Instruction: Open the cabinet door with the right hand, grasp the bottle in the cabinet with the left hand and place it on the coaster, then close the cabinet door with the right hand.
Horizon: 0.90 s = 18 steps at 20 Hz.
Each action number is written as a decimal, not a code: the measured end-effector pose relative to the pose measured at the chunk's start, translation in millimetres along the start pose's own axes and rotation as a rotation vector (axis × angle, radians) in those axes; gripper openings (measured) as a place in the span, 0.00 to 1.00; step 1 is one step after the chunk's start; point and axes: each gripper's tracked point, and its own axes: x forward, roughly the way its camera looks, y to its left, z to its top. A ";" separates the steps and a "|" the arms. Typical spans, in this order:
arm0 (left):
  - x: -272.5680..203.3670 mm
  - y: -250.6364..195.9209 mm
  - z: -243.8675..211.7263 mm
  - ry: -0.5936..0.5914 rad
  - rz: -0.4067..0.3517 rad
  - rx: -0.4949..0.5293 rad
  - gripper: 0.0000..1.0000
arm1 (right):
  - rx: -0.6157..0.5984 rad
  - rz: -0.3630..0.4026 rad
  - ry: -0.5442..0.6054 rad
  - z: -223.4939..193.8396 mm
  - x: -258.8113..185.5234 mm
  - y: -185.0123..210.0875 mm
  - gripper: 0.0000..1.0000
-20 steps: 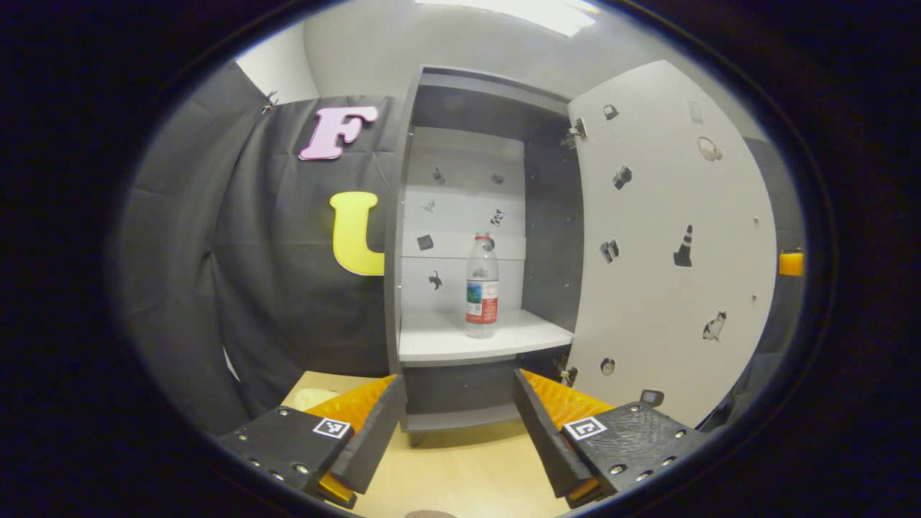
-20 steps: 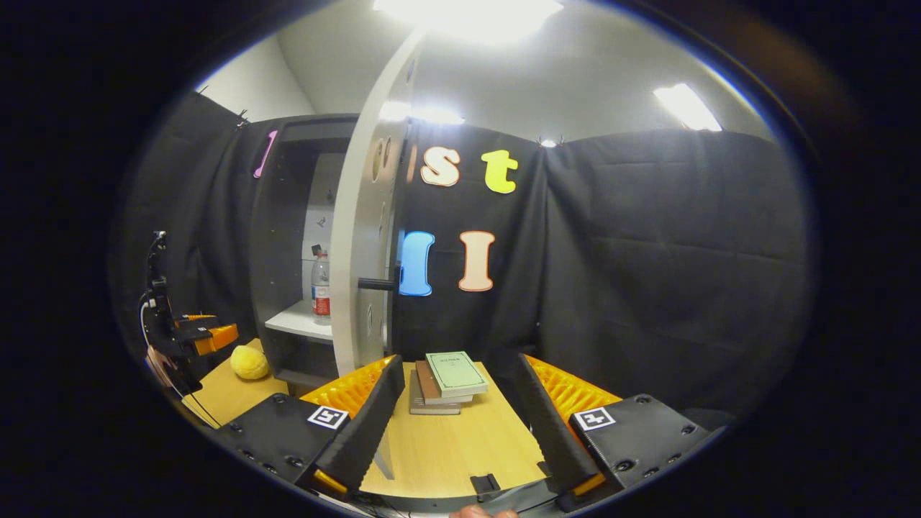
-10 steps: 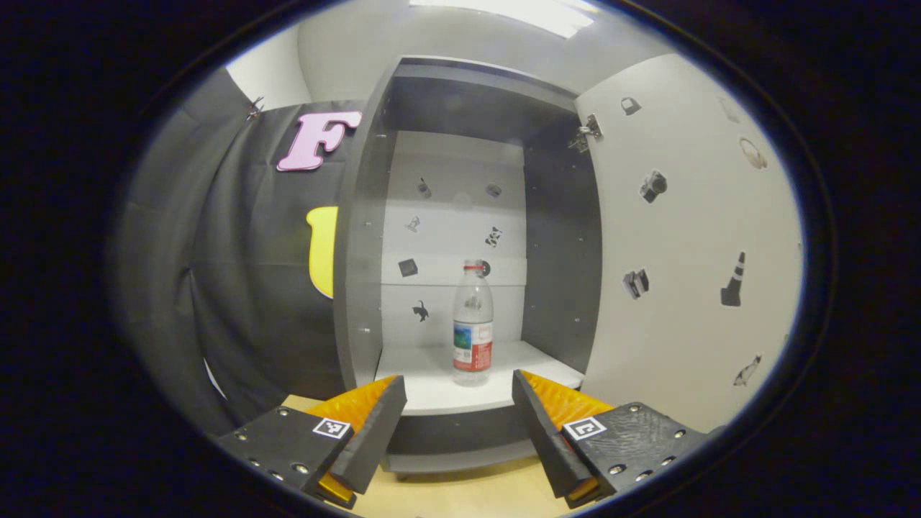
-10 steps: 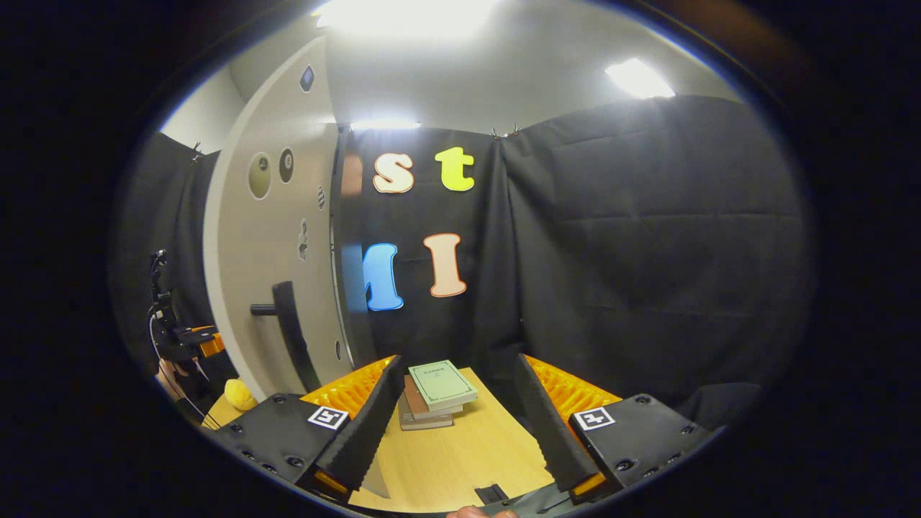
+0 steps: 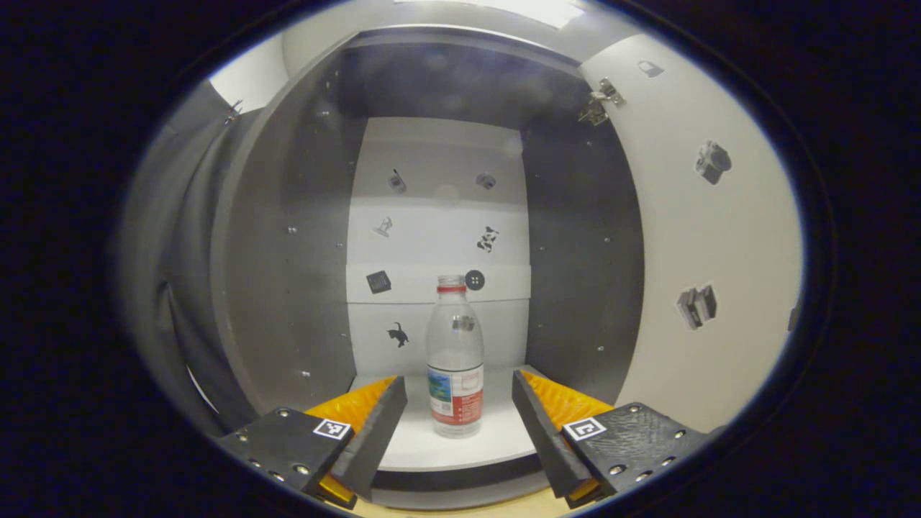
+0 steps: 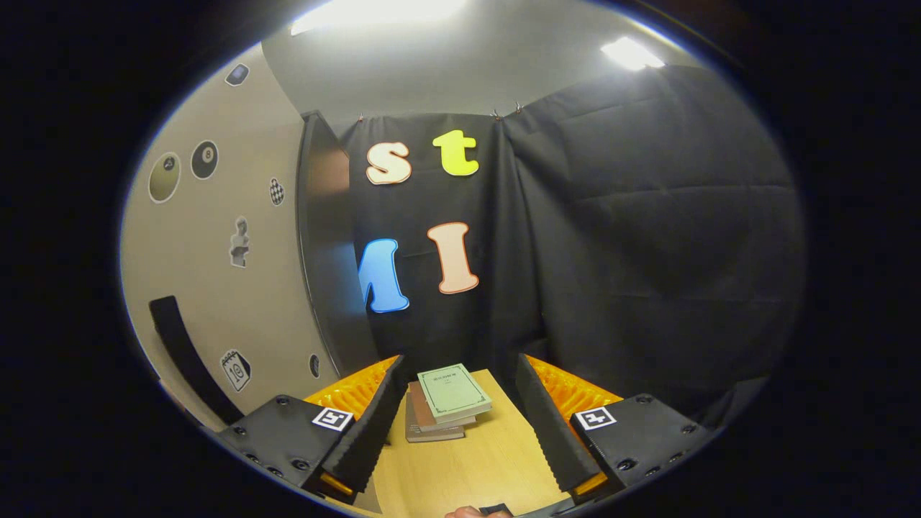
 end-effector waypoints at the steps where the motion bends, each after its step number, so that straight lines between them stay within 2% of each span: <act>1: 8.9 1.4 -6.9 0.013 0.016 0.008 0.88 | 0.006 0.006 0.008 -1.1 5.5 -2.2 0.93; 2: 15.5 2.1 -8.9 0.013 0.025 0.012 0.94 | 0.021 0.016 0.012 -2.1 9.1 -3.3 0.93; 3: 24.8 1.6 -12.1 0.018 0.026 0.019 0.89 | 0.038 0.019 0.017 -3.1 12.7 -5.6 0.97; 5: 42.6 5.6 -19.5 0.026 0.034 0.013 0.88 | 0.058 0.009 0.030 -7.9 16.9 -14.9 0.98; 9: 66.4 9.4 -18.6 0.005 0.024 -0.099 0.91 | 0.123 0.022 0.016 -8.3 20.4 -21.2 0.98; 12: 74.9 11.9 -13.5 -0.001 0.015 -0.136 0.91 | 0.128 0.005 0.017 -11.3 21.0 -29.1 0.98; 13: 78.9 11.2 -15.1 0.004 0.005 -0.139 0.91 | 0.126 0.004 0.015 -11.5 20.5 -28.9 0.98; 14: 79.2 10.7 -15.3 0.007 -0.003 -0.134 0.91 | 0.123 0.003 0.015 -11.2 20.2 -28.6 0.92; 16: 82.2 6.6 -13.2 0.004 -0.016 -0.120 0.89 | 0.114 -0.001 0.018 -13.4 20.7 -28.2 0.92; 18: 83.8 0.1 -12.1 0.005 -0.033 -0.104 0.91 | 0.109 0.001 0.024 -17.1 20.4 -26.9 0.92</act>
